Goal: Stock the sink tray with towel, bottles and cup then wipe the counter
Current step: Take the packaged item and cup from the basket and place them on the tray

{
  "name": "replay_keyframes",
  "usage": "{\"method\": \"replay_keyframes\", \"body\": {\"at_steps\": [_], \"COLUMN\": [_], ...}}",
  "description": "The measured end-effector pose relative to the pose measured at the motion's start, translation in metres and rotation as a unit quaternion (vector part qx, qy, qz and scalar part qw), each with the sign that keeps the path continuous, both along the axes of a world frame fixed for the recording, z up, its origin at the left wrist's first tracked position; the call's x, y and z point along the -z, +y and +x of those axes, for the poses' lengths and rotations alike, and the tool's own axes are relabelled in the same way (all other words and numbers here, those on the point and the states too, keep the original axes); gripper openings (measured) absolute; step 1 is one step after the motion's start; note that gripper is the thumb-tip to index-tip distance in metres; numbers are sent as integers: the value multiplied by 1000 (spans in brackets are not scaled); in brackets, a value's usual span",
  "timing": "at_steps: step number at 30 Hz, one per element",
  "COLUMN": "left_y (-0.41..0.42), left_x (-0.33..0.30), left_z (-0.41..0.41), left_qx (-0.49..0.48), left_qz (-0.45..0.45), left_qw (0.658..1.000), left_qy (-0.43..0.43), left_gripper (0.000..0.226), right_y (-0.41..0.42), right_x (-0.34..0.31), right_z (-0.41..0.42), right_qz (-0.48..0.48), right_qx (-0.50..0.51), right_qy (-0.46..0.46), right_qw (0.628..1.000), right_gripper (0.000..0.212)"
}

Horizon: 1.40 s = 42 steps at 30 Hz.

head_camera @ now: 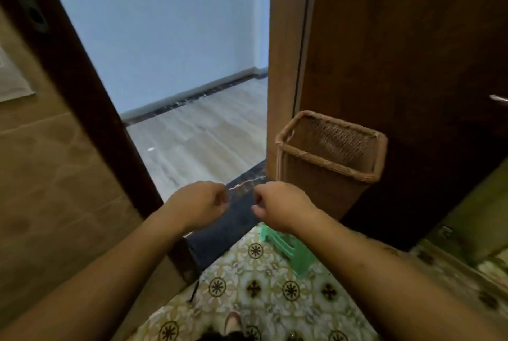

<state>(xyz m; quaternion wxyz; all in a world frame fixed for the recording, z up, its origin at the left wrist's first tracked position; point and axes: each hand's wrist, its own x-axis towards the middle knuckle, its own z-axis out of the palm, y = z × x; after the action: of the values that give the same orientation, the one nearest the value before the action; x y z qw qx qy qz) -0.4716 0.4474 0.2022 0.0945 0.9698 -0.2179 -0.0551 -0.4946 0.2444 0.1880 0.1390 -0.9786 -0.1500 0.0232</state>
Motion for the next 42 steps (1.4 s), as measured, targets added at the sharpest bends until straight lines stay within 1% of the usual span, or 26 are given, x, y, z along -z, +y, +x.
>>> {"method": "replay_keyframes", "body": {"at_steps": [2,5,8,10,16,22,28,34,36,39,42], "left_y": [-44,-104,-160,-195,-286,-336,-350,-365,-373,-385,-398], "left_x": [3,13,29,40,64,75,99,127,138,157,182], "left_z": [21,56,99,132,230,303,353,380,385,394,406], "left_qx": [37,80,118,132,126,95,62,-23,-56,-110,-157], "left_qz": [-1,8,6,-8,-48,-25,10,28,38,48,61], "left_qw": [999,997,993,991,988,990,994,992,987,973,951], "left_qy": [0,-2,7,22,76,96,91,121,147,197,259], "left_gripper": [17,14,17,15,6,5,8,16,13,8,21], "right_y": [-46,-104,-156,-188,-280,-341,-376,-395,-398,-399,-395], "right_x": [6,17,28,33,38,38,67,111,126,148,175], "right_z": [3,17,44,65,140,200,275,357,381,412,434], "right_qz": [17,11,2,-8,-25,-14,-1,3,10,2,-14], "right_qx": [49,101,132,142,174,178,151,69,33,-12,-39], "right_qy": [-11,8,25,43,99,106,147,207,231,279,315], "right_qw": [999,995,991,989,979,978,977,976,972,960,948], "right_gripper": [22,19,17,16,14,11,10,6,5,12,14]}}
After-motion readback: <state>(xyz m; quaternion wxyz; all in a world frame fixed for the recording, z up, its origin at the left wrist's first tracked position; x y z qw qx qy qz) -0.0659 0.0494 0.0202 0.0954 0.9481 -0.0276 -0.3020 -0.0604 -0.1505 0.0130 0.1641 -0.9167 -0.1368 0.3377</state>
